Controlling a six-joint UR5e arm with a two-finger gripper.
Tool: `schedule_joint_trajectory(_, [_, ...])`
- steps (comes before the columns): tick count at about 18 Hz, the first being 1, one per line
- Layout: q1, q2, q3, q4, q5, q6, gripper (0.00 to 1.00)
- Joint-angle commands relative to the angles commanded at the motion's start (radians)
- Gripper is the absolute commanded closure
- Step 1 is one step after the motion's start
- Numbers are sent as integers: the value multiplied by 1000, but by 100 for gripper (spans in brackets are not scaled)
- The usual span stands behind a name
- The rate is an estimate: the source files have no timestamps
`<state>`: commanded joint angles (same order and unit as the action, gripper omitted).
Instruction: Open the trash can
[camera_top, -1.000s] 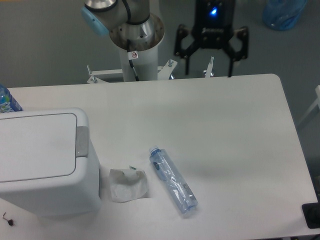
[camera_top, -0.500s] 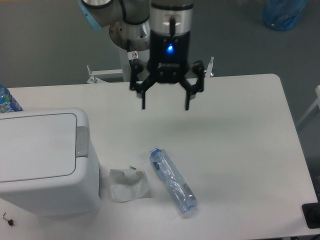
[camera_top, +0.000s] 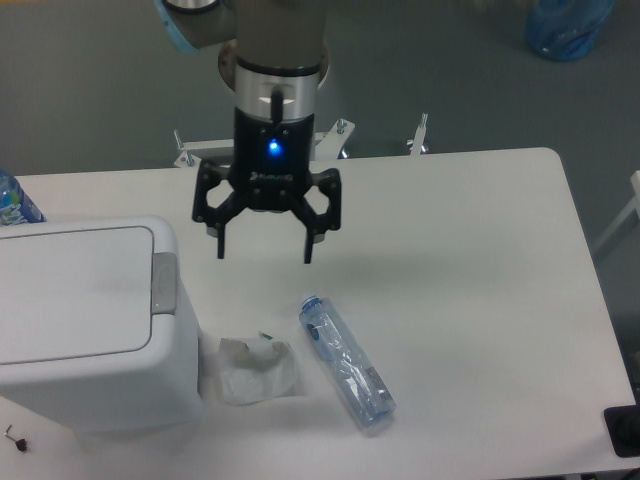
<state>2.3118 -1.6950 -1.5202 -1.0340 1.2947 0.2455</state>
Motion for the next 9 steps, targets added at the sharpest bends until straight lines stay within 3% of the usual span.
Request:
schedule_joint_trajectory(4, [-23, -14, 0, 35, 2, -69, 0])
schedule_joint_trajectory(9, [-41, -23, -3, 37, 3, -77, 0])
